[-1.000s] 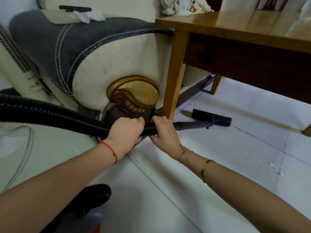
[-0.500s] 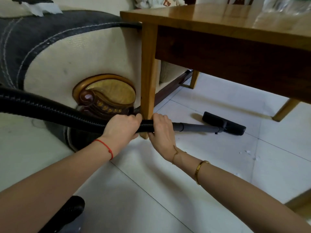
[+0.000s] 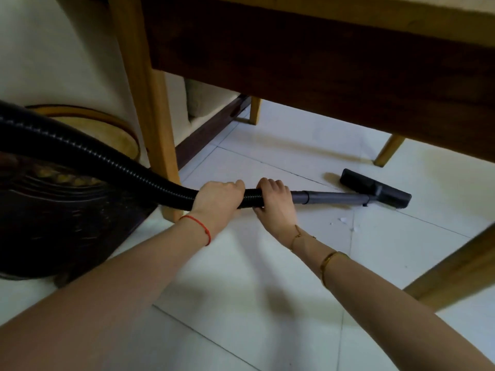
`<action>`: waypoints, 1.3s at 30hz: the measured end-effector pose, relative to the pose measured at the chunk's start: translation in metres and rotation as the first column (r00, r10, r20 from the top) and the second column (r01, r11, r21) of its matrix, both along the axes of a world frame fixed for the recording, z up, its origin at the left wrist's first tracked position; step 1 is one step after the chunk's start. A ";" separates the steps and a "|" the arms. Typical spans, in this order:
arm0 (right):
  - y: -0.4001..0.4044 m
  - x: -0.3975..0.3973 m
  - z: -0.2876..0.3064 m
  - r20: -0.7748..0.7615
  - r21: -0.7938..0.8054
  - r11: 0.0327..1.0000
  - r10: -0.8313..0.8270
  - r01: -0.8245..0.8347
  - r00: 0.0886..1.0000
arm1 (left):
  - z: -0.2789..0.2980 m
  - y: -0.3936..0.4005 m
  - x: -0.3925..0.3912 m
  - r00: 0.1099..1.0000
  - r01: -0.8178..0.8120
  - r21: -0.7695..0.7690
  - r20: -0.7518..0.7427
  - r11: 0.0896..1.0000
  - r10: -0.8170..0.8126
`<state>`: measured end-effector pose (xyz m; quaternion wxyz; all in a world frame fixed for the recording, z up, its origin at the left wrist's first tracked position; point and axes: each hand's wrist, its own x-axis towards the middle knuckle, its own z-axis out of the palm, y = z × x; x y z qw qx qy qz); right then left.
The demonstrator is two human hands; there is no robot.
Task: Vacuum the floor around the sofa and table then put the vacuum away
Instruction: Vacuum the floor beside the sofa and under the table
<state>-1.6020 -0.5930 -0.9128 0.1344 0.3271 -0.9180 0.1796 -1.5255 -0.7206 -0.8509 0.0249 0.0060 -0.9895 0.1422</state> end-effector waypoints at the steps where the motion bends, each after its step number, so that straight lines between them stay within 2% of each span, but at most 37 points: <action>1: 0.007 -0.006 -0.002 0.011 0.014 1.000 0.009 -0.009 1.000 | -0.003 0.006 -0.006 1.000 0.000 0.012 0.009 1.000 0.000; 7: 0.035 -0.032 -0.005 0.116 0.075 0.992 0.095 -0.104 0.989 | -0.017 0.028 -0.027 0.999 0.003 0.049 0.043 0.999 -0.005; 12: 0.032 -0.033 -0.006 0.099 0.102 0.981 0.157 -0.167 0.983 | -0.018 0.024 -0.024 0.999 0.000 0.036 0.044 0.999 -0.001; 23: -0.046 0.031 0.005 0.033 -0.100 0.965 0.247 -0.243 0.968 | 0.013 -0.039 0.050 0.999 -0.051 -0.027 -0.011 0.998 0.051; 32: -0.100 0.080 0.016 -0.011 -0.149 0.929 0.340 -0.338 0.940 | 0.028 -0.086 0.107 0.993 -0.117 -0.050 -0.017 0.992 0.117; 39: -0.099 0.076 0.013 0.009 -0.155 0.901 0.412 -0.406 0.911 | 0.022 -0.086 0.107 0.986 -0.165 -0.031 0.024 0.986 0.165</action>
